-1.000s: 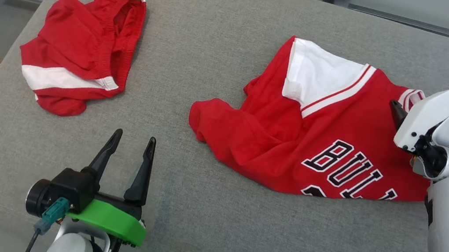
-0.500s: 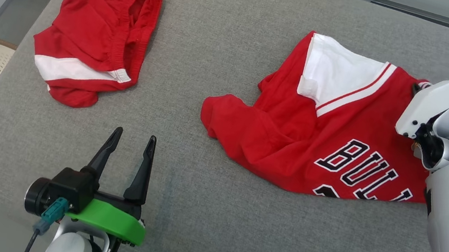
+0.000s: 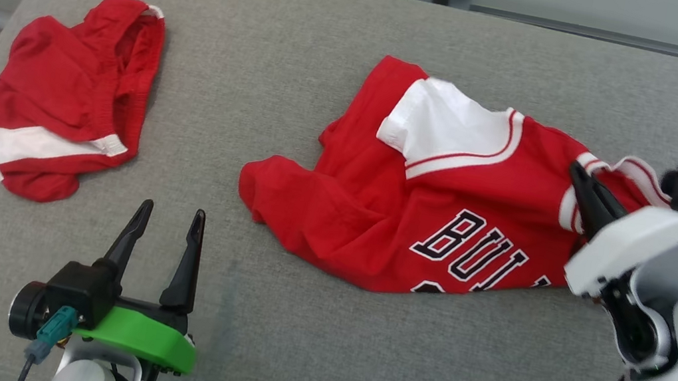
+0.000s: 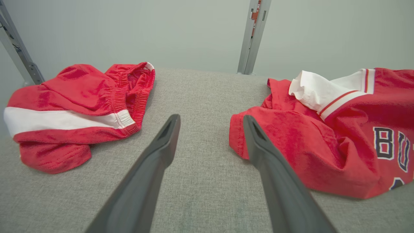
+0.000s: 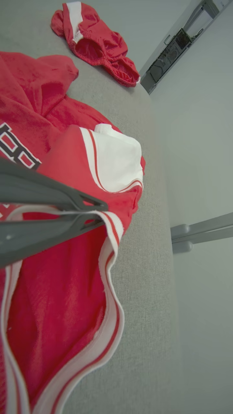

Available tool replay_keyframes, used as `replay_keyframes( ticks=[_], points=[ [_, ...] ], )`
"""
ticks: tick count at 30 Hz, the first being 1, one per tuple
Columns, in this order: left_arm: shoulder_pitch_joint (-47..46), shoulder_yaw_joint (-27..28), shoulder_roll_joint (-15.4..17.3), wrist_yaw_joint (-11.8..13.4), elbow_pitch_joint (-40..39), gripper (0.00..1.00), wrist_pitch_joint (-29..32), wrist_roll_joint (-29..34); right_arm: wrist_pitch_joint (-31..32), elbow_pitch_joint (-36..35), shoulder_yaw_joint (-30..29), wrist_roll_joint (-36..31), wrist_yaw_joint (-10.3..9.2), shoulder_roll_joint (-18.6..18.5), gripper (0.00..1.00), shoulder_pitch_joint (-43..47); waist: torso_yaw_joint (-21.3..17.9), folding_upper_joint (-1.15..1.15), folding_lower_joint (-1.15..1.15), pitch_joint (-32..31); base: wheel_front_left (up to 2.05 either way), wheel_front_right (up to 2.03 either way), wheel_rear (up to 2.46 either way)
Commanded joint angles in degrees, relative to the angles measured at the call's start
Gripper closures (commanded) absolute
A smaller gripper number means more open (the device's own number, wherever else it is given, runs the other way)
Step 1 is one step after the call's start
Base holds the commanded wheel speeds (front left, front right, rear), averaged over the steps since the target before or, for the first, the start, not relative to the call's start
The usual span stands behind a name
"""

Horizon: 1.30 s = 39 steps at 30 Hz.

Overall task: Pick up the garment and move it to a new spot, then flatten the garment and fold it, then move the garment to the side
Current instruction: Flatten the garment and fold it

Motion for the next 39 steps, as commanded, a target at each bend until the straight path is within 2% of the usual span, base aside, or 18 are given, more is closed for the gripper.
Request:
replay_keyframes(
  ticks=[1, 4, 8, 13, 19, 20, 21, 25, 31, 36, 39],
  points=[
    [0.7, 0.5, 0.2, 0.0, -0.1, 0.00, 0.0, 0.2, 0.5, -3.8, -1.0, 1.2, -0.01, -0.2, 1.00, 3.8, -3.8, 0.00, 0.00, -2.2, 0.00, 0.00, 0.00],
    [1.0, 1.6, 0.2, 0.0, -0.1, 0.00, 0.0, 0.3, 1.4, -11.2, -4.5, 1.8, -0.02, -0.6, 1.00, 11.5, -5.7, 0.00, 0.00, -2.8, 0.00, 0.00, 0.00],
    [1.3, 2.6, 0.2, 0.0, 0.2, 0.00, 0.0, 0.4, 3.4, -16.8, -8.3, 2.9, 0.00, 0.9, 1.00, 18.9, -7.5, 0.00, 0.00, -3.4, 0.00, 0.00, 0.00],
    [0.8, 2.7, 0.2, -0.1, 0.4, 0.00, 0.0, 0.6, 5.2, -18.6, -13.0, -0.2, -0.01, 2.0, 1.00, 24.5, -8.3, 0.00, 0.00, -3.7, 0.00, 0.00, 0.00],
    [0.8, 2.2, 0.2, -0.1, 0.9, 0.00, 0.0, 0.6, 7.4, -15.9, -16.4, -7.6, -0.01, 2.3, 1.00, 28.7, -8.4, 0.00, 0.00, -4.4, 0.00, 0.00, 0.00],
    [0.9, 2.1, 0.2, -0.1, 1.0, 0.00, 0.0, 0.5, 8.0, -14.8, -17.1, -9.5, -0.03, 2.1, 0.61, 29.5, -8.4, 0.00, 0.00, -4.6, 0.00, 0.00, 0.00],
    [0.9, 2.1, 0.2, -0.1, 1.1, 0.00, 0.0, 0.5, 8.7, -13.8, -17.8, -11.1, -0.05, 2.2, 0.00, 29.9, -8.4, 0.00, 0.00, -4.7, 0.00, 0.00, 0.00],
    [1.4, 2.0, 0.2, -0.1, 1.2, 0.00, 0.0, 0.4, 10.5, -12.0, -21.6, -17.6, -0.03, 4.2, 0.00, 30.4, -8.4, 0.00, 0.00, -5.6, 0.00, 0.00, 0.00],
    [2.1, 1.9, 0.2, -0.1, 1.2, 0.00, 0.0, 0.2, 10.1, -16.6, -25.4, -21.1, -0.04, 5.6, 0.00, 29.2, -8.4, 0.00, 0.00, -6.8, 0.00, 0.00, 0.00],
    [2.3, 1.5, 0.2, -0.1, 1.3, 0.00, 0.0, 0.0, 7.2, -22.2, -24.8, -22.6, -0.04, 6.0, 0.00, 27.4, -8.0, 0.00, 0.00, -7.4, 0.00, 0.00, 0.00],
    [2.5, 1.4, 0.2, -0.1, 1.4, 0.00, 0.0, 0.0, 3.7, -22.6, -23.3, -22.6, -0.04, 6.5, 0.00, 26.6, -7.7, 0.00, 0.00, -7.8, 0.00, 0.00, 0.00]
  ],
)
